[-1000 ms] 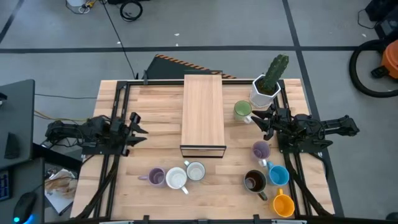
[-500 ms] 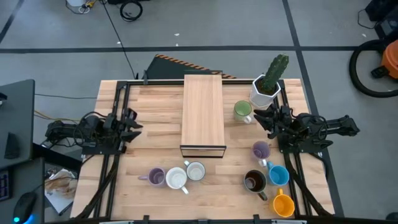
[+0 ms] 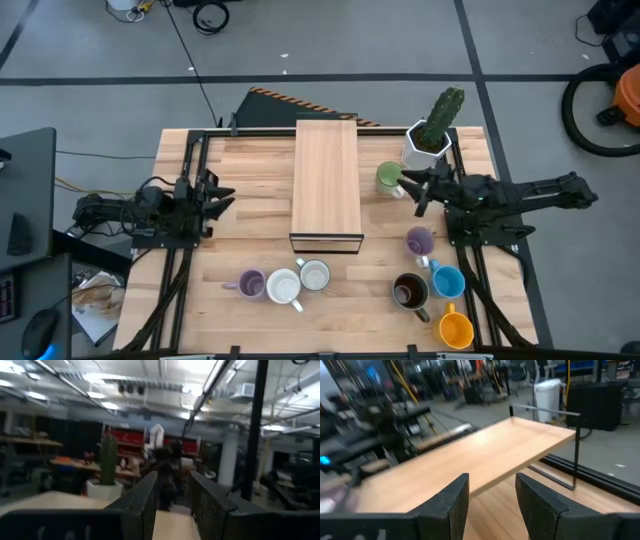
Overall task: Place coffee mugs
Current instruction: Put the green mug on the shelf
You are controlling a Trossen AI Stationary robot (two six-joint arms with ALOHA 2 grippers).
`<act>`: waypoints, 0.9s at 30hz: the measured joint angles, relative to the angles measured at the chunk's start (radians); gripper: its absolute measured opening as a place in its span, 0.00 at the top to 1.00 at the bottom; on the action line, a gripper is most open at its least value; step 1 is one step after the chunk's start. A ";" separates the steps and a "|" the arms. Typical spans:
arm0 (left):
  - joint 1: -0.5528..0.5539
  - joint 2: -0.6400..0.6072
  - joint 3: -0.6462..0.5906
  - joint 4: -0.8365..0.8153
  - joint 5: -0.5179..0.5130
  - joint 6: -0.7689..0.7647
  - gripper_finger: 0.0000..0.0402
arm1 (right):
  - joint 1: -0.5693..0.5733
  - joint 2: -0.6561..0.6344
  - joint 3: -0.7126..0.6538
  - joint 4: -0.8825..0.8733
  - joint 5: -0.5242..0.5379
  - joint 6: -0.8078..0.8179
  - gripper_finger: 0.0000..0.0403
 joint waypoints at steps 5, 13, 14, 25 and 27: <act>0.000 0.000 0.000 -0.084 -0.030 -0.030 0.71 | -0.031 0.188 0.093 -0.044 -0.016 -0.027 0.58; 0.000 0.000 0.000 -0.133 -0.110 0.036 0.71 | -0.100 0.449 0.319 -0.375 -0.088 0.038 0.58; 0.000 0.000 0.000 -0.132 -0.132 0.053 0.71 | -0.108 0.478 0.344 -0.413 -0.102 0.055 0.58; 0.000 0.000 0.000 -0.109 -0.239 0.113 0.71 | -0.224 0.735 0.532 -0.640 -0.258 0.111 0.58; 0.000 0.000 0.013 -0.136 -0.239 0.111 0.71 | -0.246 0.768 0.552 -0.649 -0.275 0.101 0.58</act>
